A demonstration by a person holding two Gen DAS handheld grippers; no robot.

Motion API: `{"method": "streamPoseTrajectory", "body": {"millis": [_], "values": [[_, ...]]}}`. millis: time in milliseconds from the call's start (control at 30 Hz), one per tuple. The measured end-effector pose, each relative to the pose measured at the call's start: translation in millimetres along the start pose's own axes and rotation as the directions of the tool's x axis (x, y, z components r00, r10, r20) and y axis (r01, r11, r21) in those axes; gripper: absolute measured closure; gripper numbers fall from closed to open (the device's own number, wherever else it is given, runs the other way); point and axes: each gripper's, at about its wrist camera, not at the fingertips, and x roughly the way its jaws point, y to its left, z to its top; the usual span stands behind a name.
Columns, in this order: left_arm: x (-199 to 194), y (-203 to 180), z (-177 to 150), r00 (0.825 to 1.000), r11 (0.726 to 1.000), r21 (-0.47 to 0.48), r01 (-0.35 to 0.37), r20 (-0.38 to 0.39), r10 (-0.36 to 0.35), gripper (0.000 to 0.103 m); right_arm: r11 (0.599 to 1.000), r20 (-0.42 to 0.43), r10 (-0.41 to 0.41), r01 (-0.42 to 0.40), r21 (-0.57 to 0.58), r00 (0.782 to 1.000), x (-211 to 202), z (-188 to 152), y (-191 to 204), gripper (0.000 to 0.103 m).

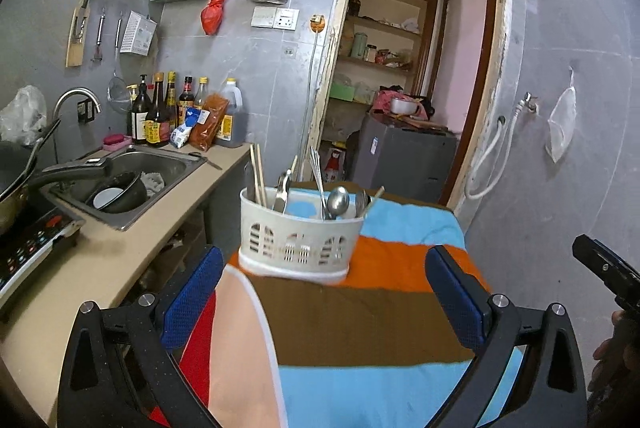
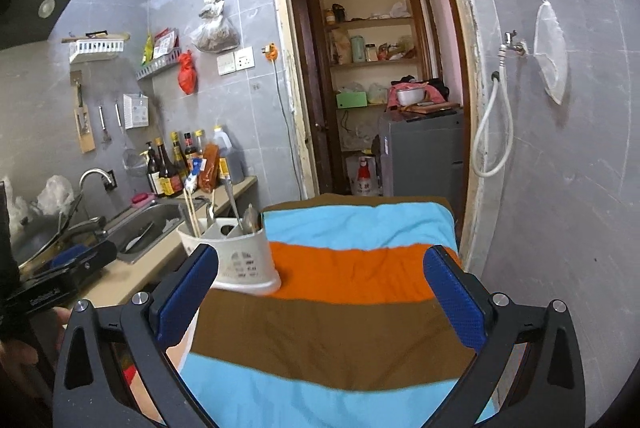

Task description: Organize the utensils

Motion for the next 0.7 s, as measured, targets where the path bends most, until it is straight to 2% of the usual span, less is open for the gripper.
{"method": "streamPoseTrajectory", "body": {"millis": [300,700], "values": [[-27,-8,-22,1.000,1.000,0.010,0.004,0.009,-0.004,0.004,1.000,0.005,-0.018,0.018,0.013,1.000,-40,-21,-3,0.000],[-49,-23,-27,0.998,0.998,0.045,0.039,0.046,-0.041,0.004,0.999,0.004,-0.029,0.029,0.018,1.000,-58,-33,-3,0.000]]}}
